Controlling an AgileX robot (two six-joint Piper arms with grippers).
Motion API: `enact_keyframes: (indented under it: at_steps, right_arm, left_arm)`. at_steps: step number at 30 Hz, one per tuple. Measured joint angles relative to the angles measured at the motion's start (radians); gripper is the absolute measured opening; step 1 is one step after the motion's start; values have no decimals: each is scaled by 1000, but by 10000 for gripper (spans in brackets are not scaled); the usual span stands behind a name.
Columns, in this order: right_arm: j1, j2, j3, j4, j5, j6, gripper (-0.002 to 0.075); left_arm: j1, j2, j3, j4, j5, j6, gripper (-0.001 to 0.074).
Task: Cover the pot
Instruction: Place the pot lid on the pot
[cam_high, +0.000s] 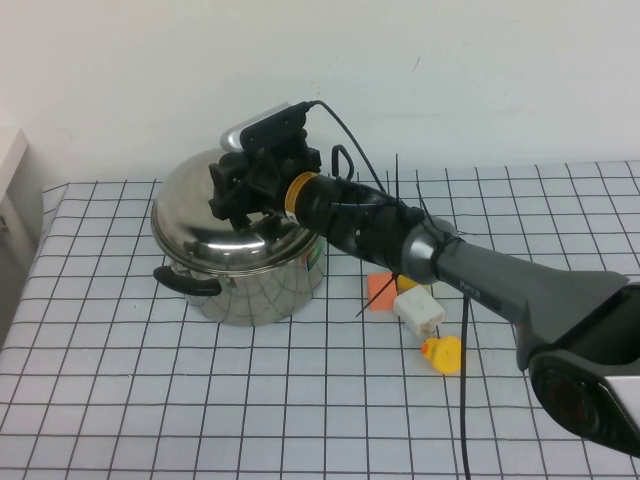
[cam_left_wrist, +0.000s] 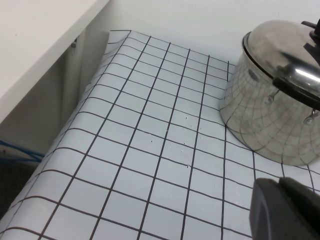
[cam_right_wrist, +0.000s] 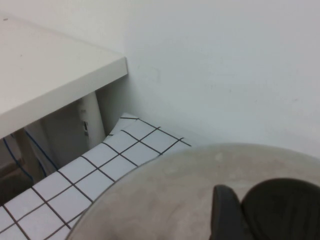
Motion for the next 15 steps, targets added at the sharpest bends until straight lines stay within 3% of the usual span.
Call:
enact_keyframes:
  at_steps: [15]
  right_arm:
    - [1, 0, 0, -40, 22, 8, 348]
  left_arm:
    - [0, 0, 0, 0, 0, 2, -3]
